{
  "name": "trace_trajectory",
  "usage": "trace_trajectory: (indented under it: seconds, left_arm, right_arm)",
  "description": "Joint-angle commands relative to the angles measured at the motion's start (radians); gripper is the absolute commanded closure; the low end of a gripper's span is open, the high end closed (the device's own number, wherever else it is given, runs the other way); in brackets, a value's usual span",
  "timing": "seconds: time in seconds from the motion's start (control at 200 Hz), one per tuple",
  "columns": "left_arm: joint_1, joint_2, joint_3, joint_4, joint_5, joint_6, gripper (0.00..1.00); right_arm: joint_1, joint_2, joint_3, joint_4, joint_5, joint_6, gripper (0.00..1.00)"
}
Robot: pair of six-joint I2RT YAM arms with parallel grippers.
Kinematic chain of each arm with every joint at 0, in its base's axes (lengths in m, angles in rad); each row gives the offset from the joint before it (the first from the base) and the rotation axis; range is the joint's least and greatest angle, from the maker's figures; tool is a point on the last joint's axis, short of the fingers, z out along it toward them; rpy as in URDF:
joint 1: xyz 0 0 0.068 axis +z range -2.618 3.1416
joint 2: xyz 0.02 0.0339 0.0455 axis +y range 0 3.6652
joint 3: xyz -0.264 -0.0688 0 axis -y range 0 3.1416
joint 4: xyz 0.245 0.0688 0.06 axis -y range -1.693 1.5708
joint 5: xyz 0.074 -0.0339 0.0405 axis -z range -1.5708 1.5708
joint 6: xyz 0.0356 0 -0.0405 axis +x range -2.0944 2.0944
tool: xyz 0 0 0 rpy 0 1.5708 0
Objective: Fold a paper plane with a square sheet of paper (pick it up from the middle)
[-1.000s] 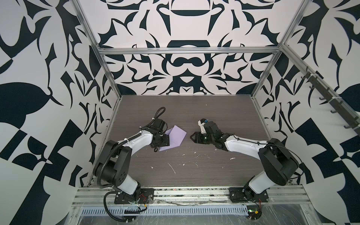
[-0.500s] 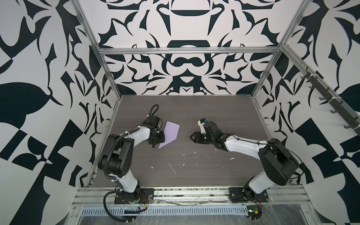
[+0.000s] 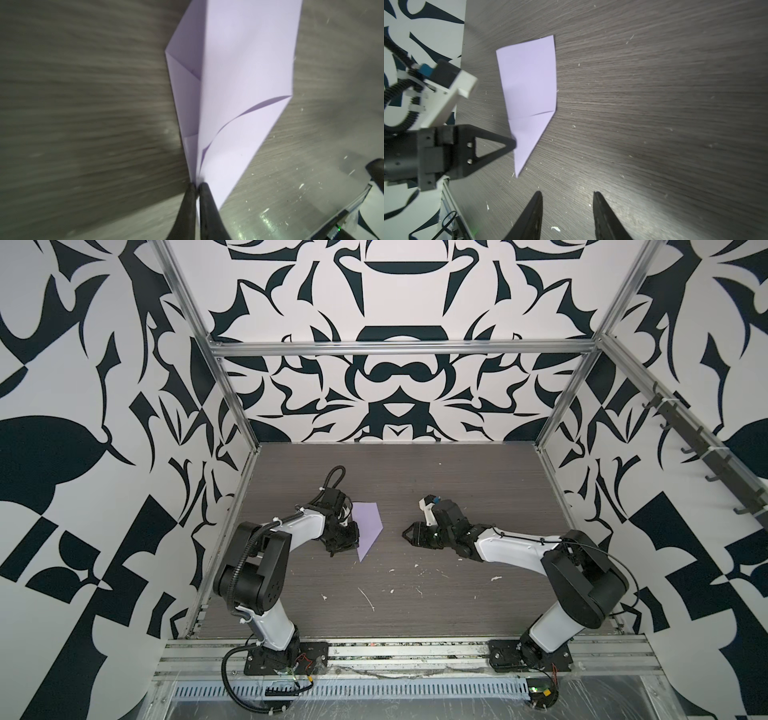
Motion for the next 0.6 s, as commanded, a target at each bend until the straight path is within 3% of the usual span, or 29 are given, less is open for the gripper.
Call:
trace_trajectory:
  seconds: [0.0,0.28,0.595]
  left_arm:
    - [-0.041,0.037,0.032,-0.015,0.029,-0.004,0.91]
    - [-0.08,0.06,0.057,-0.029,0.002,-0.007,0.91]
    - [-0.08,0.098,0.07,-0.054,-0.038,-0.016,0.92]
  right_arm:
    - [0.001,0.008,0.017,0.061,-0.048,0.026,0.56]
    - [-0.002,0.098,0.085,0.05,-0.135,0.033,0.56]
    - [-0.021,0.233,0.141,0.103,-0.156,0.178,0.57]
